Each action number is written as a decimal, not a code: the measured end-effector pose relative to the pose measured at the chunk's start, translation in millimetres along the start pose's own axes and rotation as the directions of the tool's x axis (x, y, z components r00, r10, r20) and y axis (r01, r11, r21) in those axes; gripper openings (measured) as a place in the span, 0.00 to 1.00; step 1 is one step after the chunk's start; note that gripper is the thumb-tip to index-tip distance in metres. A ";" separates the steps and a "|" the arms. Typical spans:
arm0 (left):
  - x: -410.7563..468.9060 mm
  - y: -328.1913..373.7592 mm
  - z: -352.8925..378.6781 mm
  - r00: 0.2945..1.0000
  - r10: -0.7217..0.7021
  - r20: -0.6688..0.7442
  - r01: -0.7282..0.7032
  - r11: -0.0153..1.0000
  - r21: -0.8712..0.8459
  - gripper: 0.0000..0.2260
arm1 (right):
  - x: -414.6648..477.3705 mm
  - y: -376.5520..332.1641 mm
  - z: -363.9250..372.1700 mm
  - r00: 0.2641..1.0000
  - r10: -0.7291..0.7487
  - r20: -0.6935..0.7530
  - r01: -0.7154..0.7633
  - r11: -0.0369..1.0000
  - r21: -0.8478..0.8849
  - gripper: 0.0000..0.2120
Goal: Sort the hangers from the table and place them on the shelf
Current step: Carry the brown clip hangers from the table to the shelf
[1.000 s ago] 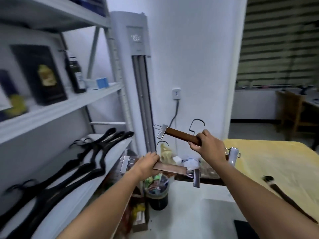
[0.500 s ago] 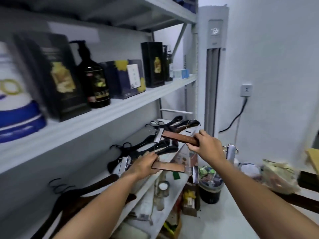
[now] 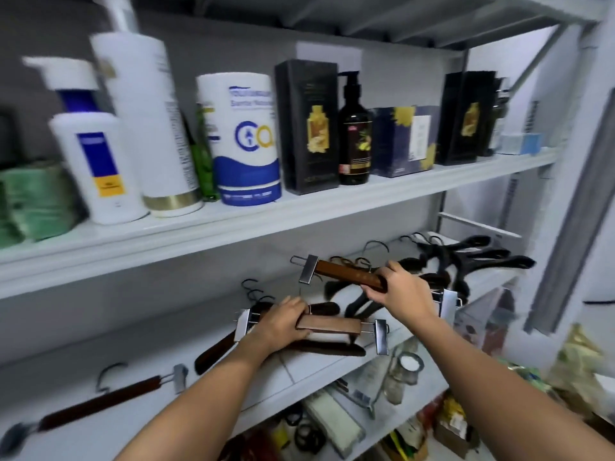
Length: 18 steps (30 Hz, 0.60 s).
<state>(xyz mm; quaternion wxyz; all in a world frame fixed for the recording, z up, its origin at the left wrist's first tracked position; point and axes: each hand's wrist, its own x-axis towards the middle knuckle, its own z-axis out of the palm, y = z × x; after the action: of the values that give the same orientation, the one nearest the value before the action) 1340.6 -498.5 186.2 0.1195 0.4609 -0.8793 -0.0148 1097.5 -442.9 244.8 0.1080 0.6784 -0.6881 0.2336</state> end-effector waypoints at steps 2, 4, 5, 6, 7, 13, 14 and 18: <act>-28.8 -13.1 -5.5 0.997 -0.075 0.010 0.075 0.997 0.009 0.18 | -2.3 -21.4 5.9 0.998 -0.061 0.033 0.060 0.998 0.033 0.22; -56.6 -23.9 -11.4 0.990 -0.139 0.005 0.138 0.990 0.020 0.17 | -3.8 -40.4 11.2 0.992 -0.110 0.061 0.108 0.993 0.046 0.22; -72.4 -28.7 -13.8 0.985 -0.175 0.000 0.175 0.984 0.025 0.17 | -4.7 -51.5 13.2 0.988 -0.138 0.073 0.133 0.989 0.063 0.22; -87.0 -32.0 -16.1 0.977 -0.213 -0.005 0.213 0.977 0.024 0.17 | -5.9 -61.3 15.0 0.983 -0.162 0.088 0.155 0.985 0.079 0.22; -102.6 -34.8 -18.8 0.967 -0.254 -0.011 0.254 0.967 0.026 0.17 | -7.7 -72.0 17.4 0.977 -0.186 0.106 0.176 0.980 0.096 0.22; -183.6 -49.8 -21.9 0.892 -0.452 -0.028 0.453 0.887 0.094 0.18 | -23.4 -129.6 28.0 0.939 -0.299 0.172 0.265 0.944 0.196 0.23; -194.5 -50.7 -22.4 0.882 -0.471 -0.023 0.471 0.877 0.096 0.18 | -25.5 -137.8 28.1 0.932 -0.315 0.178 0.276 0.937 0.213 0.23; -231.9 -52.8 -29.7 0.829 -0.559 -0.005 0.556 0.823 0.116 0.19 | -31.5 -167.8 29.6 0.897 -0.401 0.187 0.346 0.899 0.270 0.23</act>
<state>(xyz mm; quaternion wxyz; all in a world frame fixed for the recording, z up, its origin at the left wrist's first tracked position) 1516.7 -337.6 162.3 0.0709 0.7033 -0.7073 -0.0062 1269.4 -423.9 233.8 -0.0112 0.8294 -0.5203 0.2032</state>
